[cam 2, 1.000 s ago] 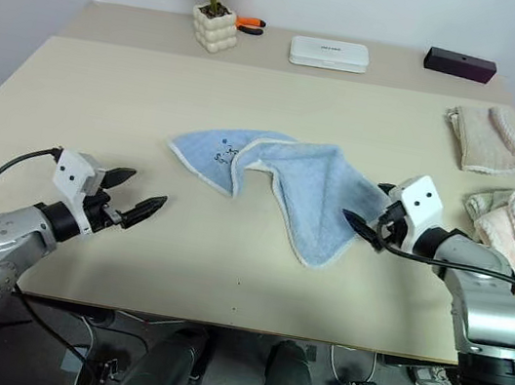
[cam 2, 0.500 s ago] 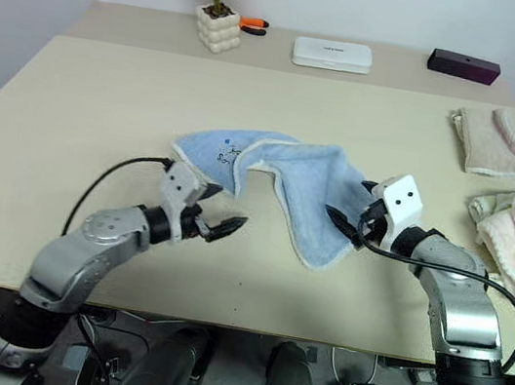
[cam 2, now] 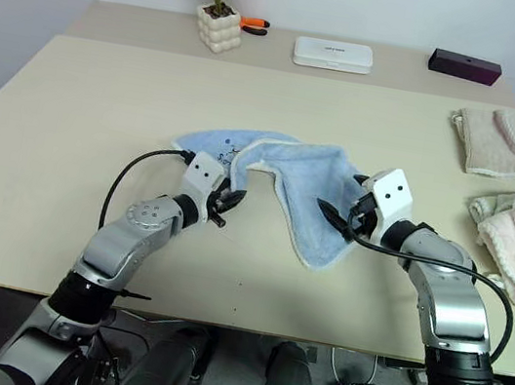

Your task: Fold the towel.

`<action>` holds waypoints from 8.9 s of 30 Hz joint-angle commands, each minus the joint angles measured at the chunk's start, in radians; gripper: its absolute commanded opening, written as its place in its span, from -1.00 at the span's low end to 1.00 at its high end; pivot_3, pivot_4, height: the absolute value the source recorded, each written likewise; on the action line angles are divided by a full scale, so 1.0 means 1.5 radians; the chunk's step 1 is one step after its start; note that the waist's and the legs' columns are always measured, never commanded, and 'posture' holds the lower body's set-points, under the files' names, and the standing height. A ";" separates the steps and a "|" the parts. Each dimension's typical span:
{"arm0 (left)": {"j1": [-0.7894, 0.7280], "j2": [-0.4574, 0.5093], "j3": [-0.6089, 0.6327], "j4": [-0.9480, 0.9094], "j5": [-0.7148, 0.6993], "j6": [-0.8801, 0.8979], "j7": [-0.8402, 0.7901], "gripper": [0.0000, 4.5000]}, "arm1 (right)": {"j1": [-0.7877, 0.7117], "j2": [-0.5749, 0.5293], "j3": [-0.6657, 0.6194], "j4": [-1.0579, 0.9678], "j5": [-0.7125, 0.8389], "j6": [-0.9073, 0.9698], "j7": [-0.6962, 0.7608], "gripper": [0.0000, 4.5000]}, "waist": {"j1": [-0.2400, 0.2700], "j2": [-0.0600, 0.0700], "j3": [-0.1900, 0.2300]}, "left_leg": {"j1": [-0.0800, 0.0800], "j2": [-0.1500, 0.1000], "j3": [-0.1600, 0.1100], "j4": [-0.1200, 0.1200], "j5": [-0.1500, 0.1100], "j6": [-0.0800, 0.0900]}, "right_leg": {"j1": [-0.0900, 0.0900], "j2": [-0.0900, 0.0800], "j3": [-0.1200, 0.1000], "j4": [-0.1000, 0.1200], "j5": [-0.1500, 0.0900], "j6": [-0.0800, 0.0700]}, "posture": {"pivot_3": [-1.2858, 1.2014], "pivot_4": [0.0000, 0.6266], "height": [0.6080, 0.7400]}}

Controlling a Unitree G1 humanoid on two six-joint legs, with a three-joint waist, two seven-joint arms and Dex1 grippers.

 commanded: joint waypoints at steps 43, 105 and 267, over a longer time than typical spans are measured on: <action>0.190 0.199 0.189 -0.131 -0.070 -0.123 -0.180 -1.00 | -0.325 -0.010 0.041 0.512 -0.091 0.032 0.063 -0.96 | -0.017 0.001 0.000 | 0.001 0.002 0.001 0.000 0.000 -0.001 | -0.001 0.004 0.002 0.000 0.002 -0.003 | 0.03 -0.52 1.00; 0.043 0.412 0.293 0.220 -0.121 -0.212 -0.416 -1.00 | -0.144 -0.183 0.004 0.157 0.024 -0.051 0.226 -0.96 | -0.018 -0.001 0.001 | -0.001 0.011 0.020 -0.001 0.001 -0.002 | -0.011 0.009 0.012 0.000 0.008 -0.005 | 0.03 -0.52 1.00; 0.106 0.379 0.318 -0.035 -0.147 -0.172 -0.334 -1.00 | -0.094 -0.158 0.143 0.100 -0.271 -0.266 0.117 -0.98 | -0.017 -0.005 0.000 | 0.001 0.022 0.034 0.003 -0.003 0.002 | -0.012 0.019 0.019 -0.007 0.019 -0.008 | 0.03 -0.52 1.00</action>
